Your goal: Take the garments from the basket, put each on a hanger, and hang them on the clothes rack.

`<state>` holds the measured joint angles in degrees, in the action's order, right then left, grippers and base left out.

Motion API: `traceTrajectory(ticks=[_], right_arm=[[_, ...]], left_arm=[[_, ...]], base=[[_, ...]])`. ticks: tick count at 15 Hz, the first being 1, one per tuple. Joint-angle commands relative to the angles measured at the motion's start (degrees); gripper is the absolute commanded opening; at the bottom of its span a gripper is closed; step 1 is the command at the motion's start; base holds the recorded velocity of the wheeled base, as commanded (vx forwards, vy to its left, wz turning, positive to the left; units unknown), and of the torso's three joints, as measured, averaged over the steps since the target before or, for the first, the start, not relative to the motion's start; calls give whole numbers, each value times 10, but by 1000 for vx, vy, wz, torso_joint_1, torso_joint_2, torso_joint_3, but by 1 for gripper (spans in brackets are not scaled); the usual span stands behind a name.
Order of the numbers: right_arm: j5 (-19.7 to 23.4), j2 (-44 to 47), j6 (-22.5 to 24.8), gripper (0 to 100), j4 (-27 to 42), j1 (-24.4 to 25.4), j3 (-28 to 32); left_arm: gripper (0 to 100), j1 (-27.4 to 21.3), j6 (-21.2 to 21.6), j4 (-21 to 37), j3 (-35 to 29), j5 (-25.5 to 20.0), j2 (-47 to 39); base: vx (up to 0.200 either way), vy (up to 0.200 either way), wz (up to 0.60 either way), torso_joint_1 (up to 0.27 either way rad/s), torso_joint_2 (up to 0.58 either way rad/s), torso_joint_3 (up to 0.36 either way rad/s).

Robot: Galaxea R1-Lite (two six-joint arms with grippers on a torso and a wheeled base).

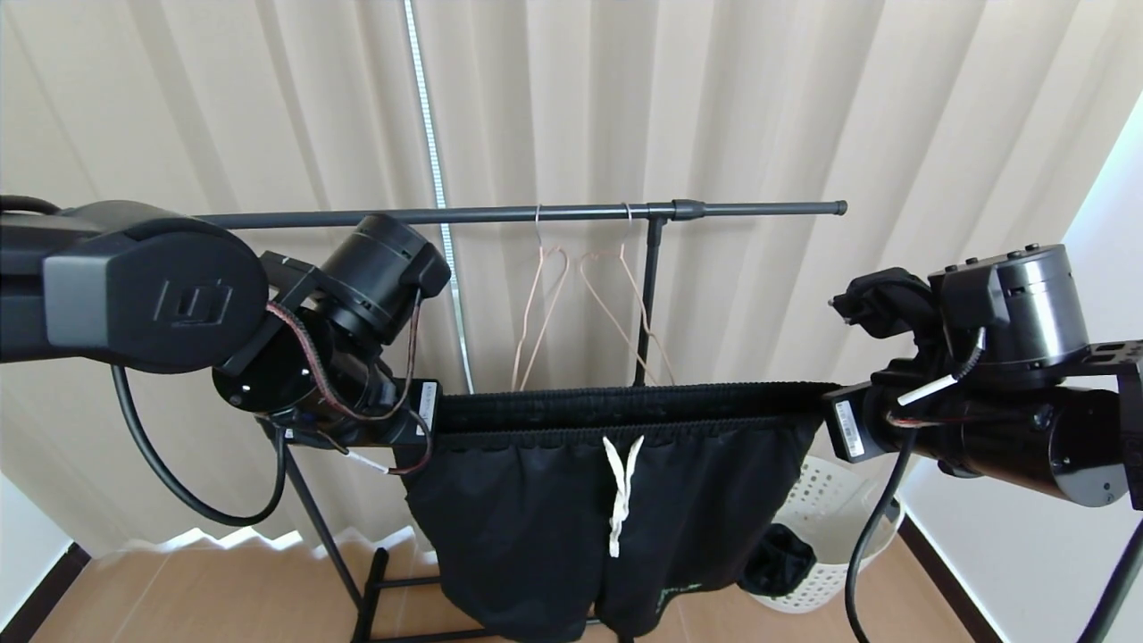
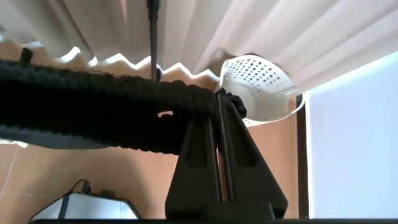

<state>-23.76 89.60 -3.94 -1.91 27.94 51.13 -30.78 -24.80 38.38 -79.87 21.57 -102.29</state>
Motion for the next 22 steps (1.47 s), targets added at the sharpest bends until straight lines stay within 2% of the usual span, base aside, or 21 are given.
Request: traceTrajectory(ticks=[1,4,6,12,15,16,18,20,22], right_arm=[[2,-14,0,0,0,33,-18],[0,-32,1,0,1,58,-37],[0,-54,2,0,3,74,-50],[5,-100,1,0,28,106,-92],[60,-117,-1,0,28,122,-115],[60,-117,-1,0,28,122,-115],[125,-127,-5,0,23,126,-143],[182,-144,-6,0,22,138,-152],[192,-147,-5,0,22,157,-149]], left_arm=[[0,-4,9,-1,-18,0,-1],[0,-3,16,-1,-41,-6,0],[0,0,34,-1,-59,-33,-5],[0,2,34,-1,-132,-63,-52],[0,9,35,1,-194,-64,-87],[0,9,35,1,-194,-64,-87],[0,11,37,2,-236,-96,-109],[0,11,37,2,-267,-108,-132],[0,11,37,2,-306,-108,-154]], base=[[0,0,0,0,0,0],[0,0,0,0,0,0],[0,0,0,0,0,0],[0,0,0,0,0,0],[0,0,0,0,0,0],[0,0,0,0,0,0],[0,0,0,0,0,0],[0,0,0,0,0,0],[0,0,0,0,0,0]])
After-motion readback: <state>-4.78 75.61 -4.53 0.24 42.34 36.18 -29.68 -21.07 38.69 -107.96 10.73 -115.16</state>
